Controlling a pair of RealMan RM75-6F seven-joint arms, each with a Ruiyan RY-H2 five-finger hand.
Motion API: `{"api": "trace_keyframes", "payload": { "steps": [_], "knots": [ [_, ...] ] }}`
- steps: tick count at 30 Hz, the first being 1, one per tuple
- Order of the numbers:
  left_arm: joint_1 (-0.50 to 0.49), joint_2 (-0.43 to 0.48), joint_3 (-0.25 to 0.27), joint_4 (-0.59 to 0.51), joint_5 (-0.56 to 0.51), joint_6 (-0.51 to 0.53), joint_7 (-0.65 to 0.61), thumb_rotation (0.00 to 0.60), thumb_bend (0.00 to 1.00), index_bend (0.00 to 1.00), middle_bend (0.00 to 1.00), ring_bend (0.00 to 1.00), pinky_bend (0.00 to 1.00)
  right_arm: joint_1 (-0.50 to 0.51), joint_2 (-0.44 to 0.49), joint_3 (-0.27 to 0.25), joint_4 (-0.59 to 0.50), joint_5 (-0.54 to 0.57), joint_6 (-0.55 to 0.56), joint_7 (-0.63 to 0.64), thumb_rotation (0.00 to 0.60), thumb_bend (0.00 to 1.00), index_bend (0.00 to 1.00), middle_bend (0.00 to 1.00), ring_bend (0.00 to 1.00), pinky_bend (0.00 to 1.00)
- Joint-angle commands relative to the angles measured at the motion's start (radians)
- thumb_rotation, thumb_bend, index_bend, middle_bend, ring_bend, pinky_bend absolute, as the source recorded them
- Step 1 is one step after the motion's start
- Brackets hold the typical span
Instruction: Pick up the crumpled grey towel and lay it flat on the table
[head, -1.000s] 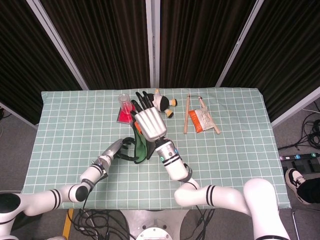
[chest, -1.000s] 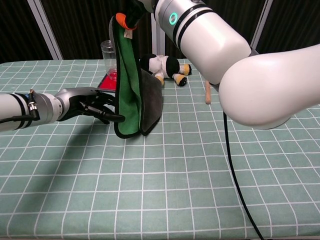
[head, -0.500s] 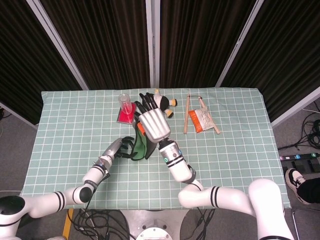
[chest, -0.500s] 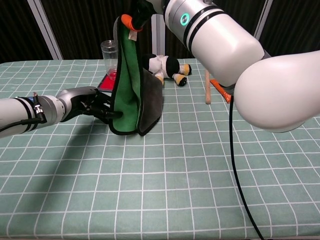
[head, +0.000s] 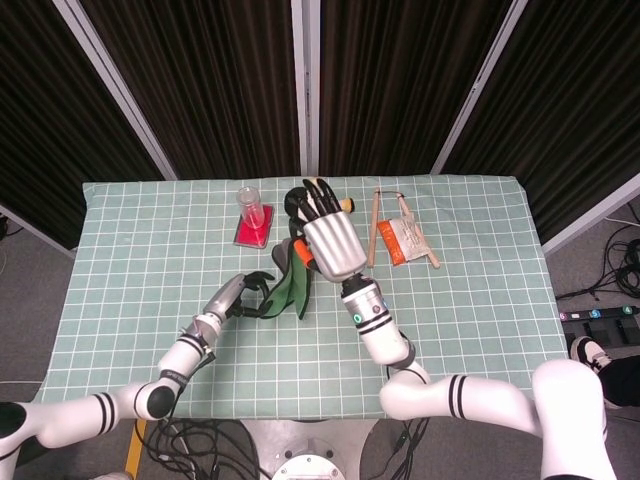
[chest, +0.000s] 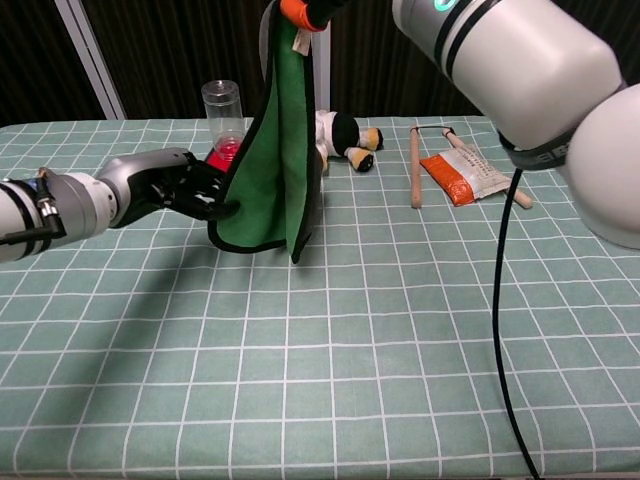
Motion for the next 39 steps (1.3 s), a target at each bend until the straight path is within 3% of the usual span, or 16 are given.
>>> {"api": "trace_keyframes", "payload": {
  "steps": [1,10,19,29,34,39],
  "knots": [
    [0.011,0.043,-0.011,-0.04,0.032,0.005,-0.009,0.6,0.52,0.68,0.33,0.22,0.25,-0.041,0.058,-0.003,-0.068,-0.007,0.01,0.032,0.6,0.44,0.61,0.21,0.0,0.0],
    [0.0,0.116,-0.05,-0.06,0.042,0.046,0.04,0.6,0.52,0.68,0.33,0.22,0.25,-0.064,0.135,0.007,-0.116,0.012,-0.043,0.114,0.6,0.44,0.61,0.21,0.0,0.0],
    [-0.058,0.048,-0.11,0.112,-0.04,0.149,0.167,0.6,0.52,0.68,0.33,0.22,0.25,-0.038,0.149,0.047,-0.008,0.02,-0.113,0.251,0.6,0.44,0.6,0.21,0.0,0.0],
    [-0.095,-0.022,-0.204,0.27,-0.024,0.298,0.161,0.6,0.51,0.68,0.33,0.22,0.25,-0.027,0.164,0.068,0.119,-0.081,-0.138,0.518,0.6,0.44,0.6,0.21,0.0,0.0],
    [-0.047,-0.016,-0.157,0.254,0.051,0.367,0.138,0.6,0.51,0.68,0.33,0.22,0.25,-0.04,0.167,0.011,0.157,-0.169,-0.15,0.652,0.6,0.44,0.59,0.22,0.0,0.0],
    [0.036,0.023,-0.026,0.172,0.158,0.393,0.143,0.6,0.5,0.67,0.33,0.22,0.25,-0.063,0.18,-0.085,0.152,-0.239,-0.185,0.709,0.6,0.44,0.6,0.22,0.0,0.0]
  ]
}}
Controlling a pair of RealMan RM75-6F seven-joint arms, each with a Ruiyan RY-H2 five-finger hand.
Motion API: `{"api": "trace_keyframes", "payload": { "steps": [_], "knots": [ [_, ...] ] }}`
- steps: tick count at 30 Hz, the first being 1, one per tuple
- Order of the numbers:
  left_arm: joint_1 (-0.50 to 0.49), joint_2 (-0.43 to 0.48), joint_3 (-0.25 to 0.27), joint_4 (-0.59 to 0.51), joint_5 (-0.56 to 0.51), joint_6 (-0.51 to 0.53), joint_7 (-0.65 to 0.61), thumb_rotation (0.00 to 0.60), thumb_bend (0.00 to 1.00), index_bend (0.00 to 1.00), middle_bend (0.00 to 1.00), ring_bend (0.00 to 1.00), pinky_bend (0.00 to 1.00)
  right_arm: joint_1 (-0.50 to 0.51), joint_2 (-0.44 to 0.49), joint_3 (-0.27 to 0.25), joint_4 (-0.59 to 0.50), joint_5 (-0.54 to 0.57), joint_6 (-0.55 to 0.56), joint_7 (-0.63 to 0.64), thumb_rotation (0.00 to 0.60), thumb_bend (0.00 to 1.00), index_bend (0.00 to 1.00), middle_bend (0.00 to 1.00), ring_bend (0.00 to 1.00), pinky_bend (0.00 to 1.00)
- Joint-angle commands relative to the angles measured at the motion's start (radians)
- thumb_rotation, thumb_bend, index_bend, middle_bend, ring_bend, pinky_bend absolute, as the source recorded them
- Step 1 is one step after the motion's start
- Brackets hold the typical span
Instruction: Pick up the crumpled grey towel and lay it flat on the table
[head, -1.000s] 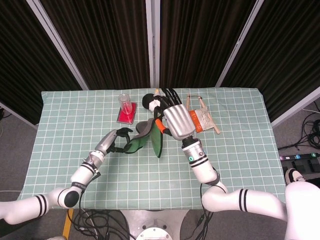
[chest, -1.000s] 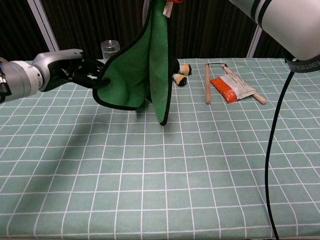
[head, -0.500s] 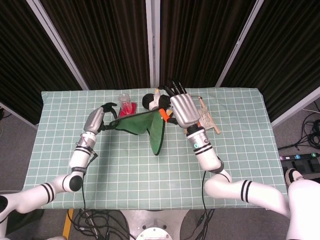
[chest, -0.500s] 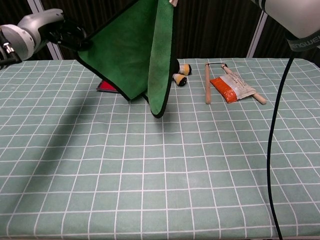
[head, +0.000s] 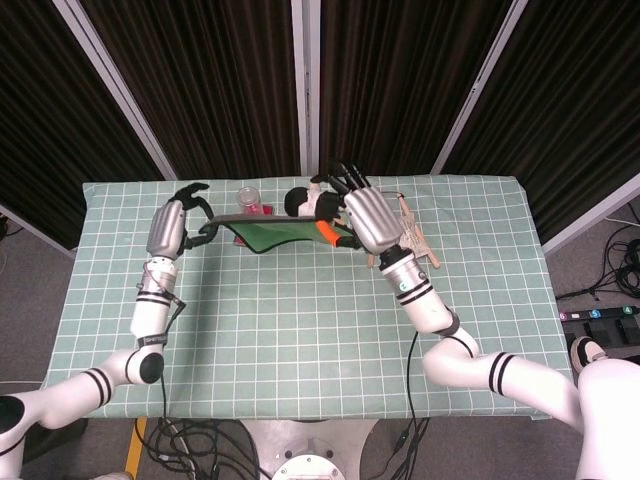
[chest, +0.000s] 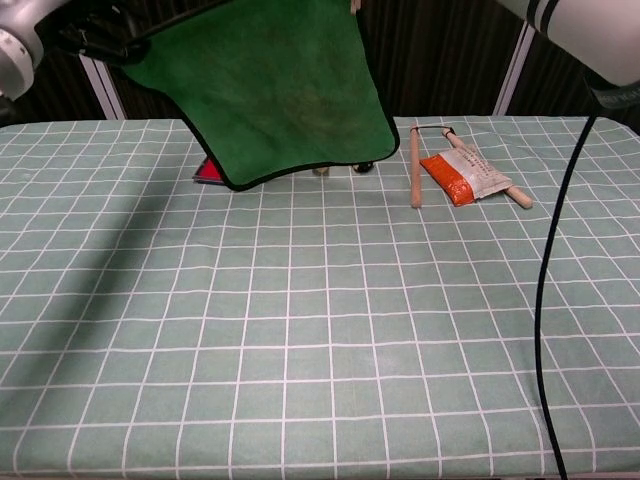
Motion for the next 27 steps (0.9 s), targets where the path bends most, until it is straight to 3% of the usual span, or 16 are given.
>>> {"api": "trace_keyframes", "payload": {
  "steps": [1,4,14,27],
  "knots": [
    [0.069,0.031,0.104,-0.071,0.079,0.025,0.002,0.6,0.5,0.67,0.33,0.22,0.25,-0.024,0.011,-0.079,0.004,-0.062,-0.031,0.049,0.6,0.44,0.6,0.22,0.0,0.0],
    [0.099,0.047,0.161,-0.115,0.126,0.028,0.009,0.6,0.49,0.67,0.33,0.22,0.25,-0.039,0.014,-0.124,0.0,-0.082,-0.048,0.068,0.6,0.44,0.59,0.22,0.0,0.0],
    [0.145,0.118,0.281,-0.277,0.254,0.023,0.047,0.6,0.48,0.67,0.33,0.22,0.25,-0.095,0.093,-0.233,-0.096,-0.16,-0.073,0.156,0.6,0.44,0.59,0.22,0.0,0.0],
    [0.168,0.138,0.362,-0.367,0.32,-0.021,0.092,0.6,0.45,0.67,0.33,0.22,0.25,-0.148,0.181,-0.333,-0.171,-0.22,-0.097,0.178,0.6,0.44,0.59,0.22,0.0,0.0]
  ]
}}
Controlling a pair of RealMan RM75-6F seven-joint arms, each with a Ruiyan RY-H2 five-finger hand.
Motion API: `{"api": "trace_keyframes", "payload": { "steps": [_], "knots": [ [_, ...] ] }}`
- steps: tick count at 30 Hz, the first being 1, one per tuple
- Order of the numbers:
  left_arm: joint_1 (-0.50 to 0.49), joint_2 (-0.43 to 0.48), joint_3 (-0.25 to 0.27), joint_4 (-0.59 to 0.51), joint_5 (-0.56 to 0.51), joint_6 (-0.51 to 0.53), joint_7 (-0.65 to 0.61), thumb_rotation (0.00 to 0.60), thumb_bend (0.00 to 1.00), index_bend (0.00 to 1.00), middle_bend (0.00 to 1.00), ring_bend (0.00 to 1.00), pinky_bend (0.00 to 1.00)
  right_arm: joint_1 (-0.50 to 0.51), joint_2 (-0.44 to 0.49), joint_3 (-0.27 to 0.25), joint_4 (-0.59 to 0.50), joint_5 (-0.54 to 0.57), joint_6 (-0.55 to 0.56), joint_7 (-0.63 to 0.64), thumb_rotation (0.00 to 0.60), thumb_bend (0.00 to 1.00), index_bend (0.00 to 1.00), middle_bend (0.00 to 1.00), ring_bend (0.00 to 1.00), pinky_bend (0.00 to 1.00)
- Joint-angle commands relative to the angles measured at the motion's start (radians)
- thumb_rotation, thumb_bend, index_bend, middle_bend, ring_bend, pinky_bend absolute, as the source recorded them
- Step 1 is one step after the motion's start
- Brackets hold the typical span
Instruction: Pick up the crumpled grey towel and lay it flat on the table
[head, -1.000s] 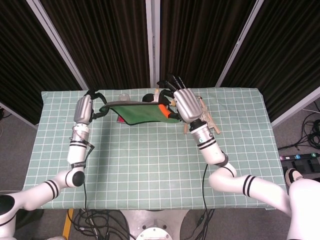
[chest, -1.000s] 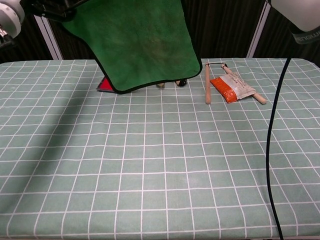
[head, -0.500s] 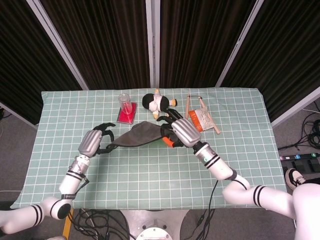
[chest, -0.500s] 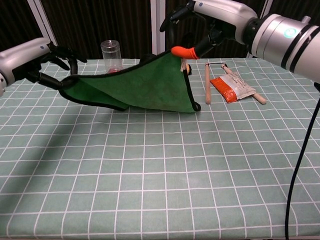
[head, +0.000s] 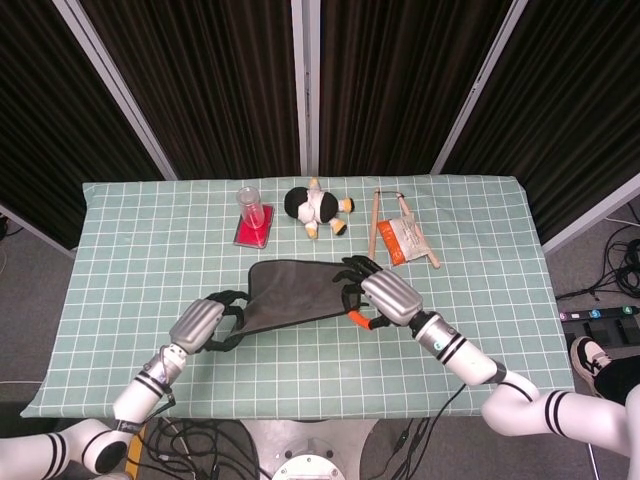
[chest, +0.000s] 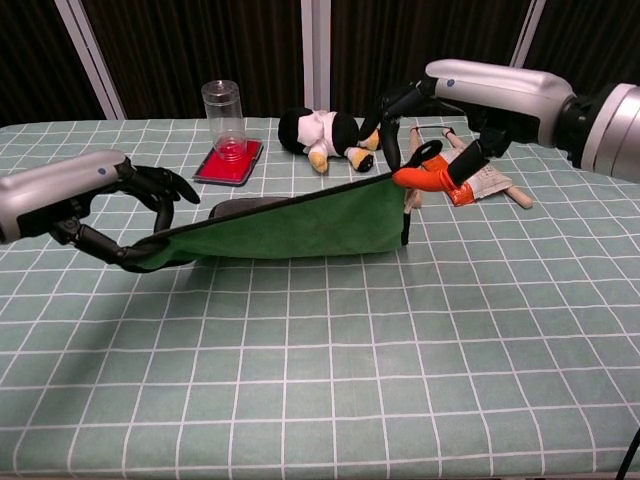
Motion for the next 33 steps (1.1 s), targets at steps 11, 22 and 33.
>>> {"api": "trace_keyframes", "payload": {
  "steps": [11,22,33],
  "knots": [
    [0.001,-0.016,0.023,0.004,-0.005,-0.059,0.052,0.6,0.41,0.6,0.32,0.22,0.25,-0.026,-0.067,-0.048,0.039,-0.016,-0.025,-0.014,0.597,0.3,0.51,0.19,0.0,0.0],
    [-0.011,-0.006,0.042,-0.01,-0.007,-0.117,0.105,0.6,0.13,0.33,0.24,0.21,0.24,-0.037,-0.107,-0.078,0.041,-0.016,-0.063,-0.038,0.412,0.0,0.28,0.14,0.0,0.0],
    [-0.006,0.022,-0.013,-0.006,-0.06,-0.104,0.088,0.6,0.07,0.28,0.2,0.19,0.24,-0.077,-0.049,-0.018,0.003,0.017,0.035,-0.14,0.441,0.02,0.21,0.1,0.0,0.0]
  ]
}}
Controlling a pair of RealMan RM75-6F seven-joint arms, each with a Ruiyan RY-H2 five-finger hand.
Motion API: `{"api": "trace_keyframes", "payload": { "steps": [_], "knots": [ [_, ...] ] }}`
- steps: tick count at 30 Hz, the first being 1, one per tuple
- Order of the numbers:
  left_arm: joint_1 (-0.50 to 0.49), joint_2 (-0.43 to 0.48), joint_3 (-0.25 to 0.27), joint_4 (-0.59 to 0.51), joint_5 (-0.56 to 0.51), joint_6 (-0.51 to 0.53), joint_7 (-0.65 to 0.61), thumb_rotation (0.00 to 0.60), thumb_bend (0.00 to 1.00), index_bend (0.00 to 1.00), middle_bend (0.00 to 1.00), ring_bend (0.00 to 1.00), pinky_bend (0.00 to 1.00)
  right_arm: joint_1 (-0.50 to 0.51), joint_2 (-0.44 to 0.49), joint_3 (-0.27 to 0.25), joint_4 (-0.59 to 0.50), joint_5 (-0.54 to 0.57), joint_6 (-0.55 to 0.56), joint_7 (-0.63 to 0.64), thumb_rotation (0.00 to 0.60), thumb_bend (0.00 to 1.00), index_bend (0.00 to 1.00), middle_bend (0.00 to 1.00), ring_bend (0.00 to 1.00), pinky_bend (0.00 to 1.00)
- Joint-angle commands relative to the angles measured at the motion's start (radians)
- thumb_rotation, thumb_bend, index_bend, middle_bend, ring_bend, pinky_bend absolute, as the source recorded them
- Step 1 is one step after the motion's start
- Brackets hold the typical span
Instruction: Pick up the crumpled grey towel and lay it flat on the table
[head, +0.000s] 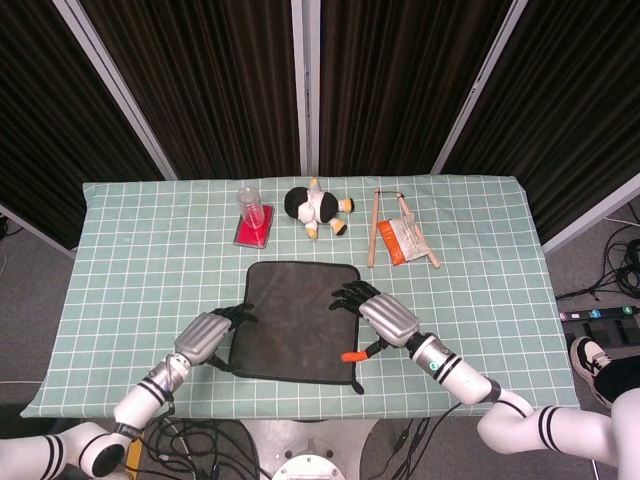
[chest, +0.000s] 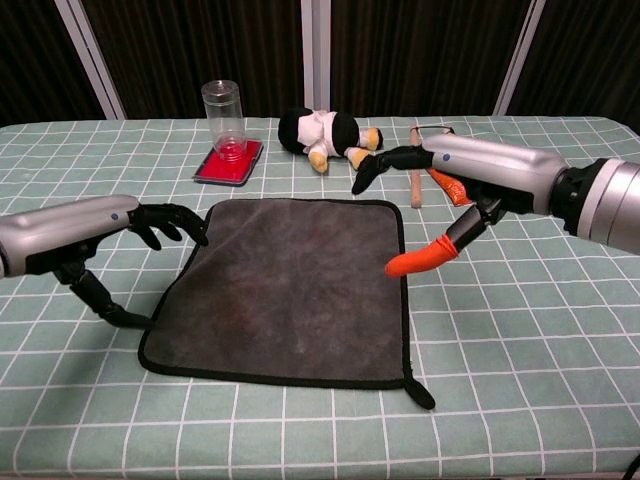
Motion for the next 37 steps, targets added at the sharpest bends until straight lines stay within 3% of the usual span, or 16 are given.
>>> {"api": "trace_keyframes", "payload": {
  "steps": [1,6,10,14,21,29,37],
  "knots": [
    [-0.003,0.005,-0.038,0.027,-0.042,-0.004,-0.029,0.6,0.09,0.28,0.2,0.19,0.24,-0.025,0.03,0.035,-0.017,0.03,0.049,-0.064,0.456,0.04,0.22,0.1,0.0,0.0],
    [-0.008,0.002,-0.095,0.096,-0.113,-0.014,-0.064,0.6,0.24,0.3,0.2,0.19,0.23,-0.051,0.067,0.061,-0.044,0.056,0.093,-0.11,0.514,0.12,0.22,0.1,0.0,0.0],
    [0.011,0.004,-0.135,0.156,-0.159,0.037,-0.054,0.6,0.26,0.3,0.2,0.19,0.23,-0.091,0.098,0.077,-0.052,0.094,0.151,-0.202,0.596,0.15,0.24,0.11,0.0,0.0],
    [0.049,0.029,-0.151,0.196,-0.185,0.101,-0.028,0.6,0.26,0.3,0.2,0.19,0.23,-0.159,0.136,0.082,-0.066,0.147,0.227,-0.282,0.6,0.18,0.24,0.11,0.0,0.0],
    [0.15,0.102,-0.108,0.188,-0.18,0.231,0.067,0.6,0.24,0.3,0.2,0.19,0.23,-0.288,0.227,0.043,-0.083,0.176,0.319,-0.251,0.6,0.18,0.24,0.09,0.0,0.0],
    [0.292,0.174,-0.066,0.089,-0.149,0.42,0.115,0.6,0.22,0.3,0.2,0.19,0.23,-0.439,0.281,-0.018,-0.066,0.16,0.428,-0.179,0.6,0.18,0.21,0.08,0.0,0.0],
    [0.387,0.227,-0.03,-0.042,-0.11,0.53,0.163,0.6,0.21,0.3,0.2,0.19,0.23,-0.546,0.297,-0.038,-0.055,0.114,0.527,-0.075,0.6,0.18,0.22,0.08,0.0,0.0]
  ]
}}
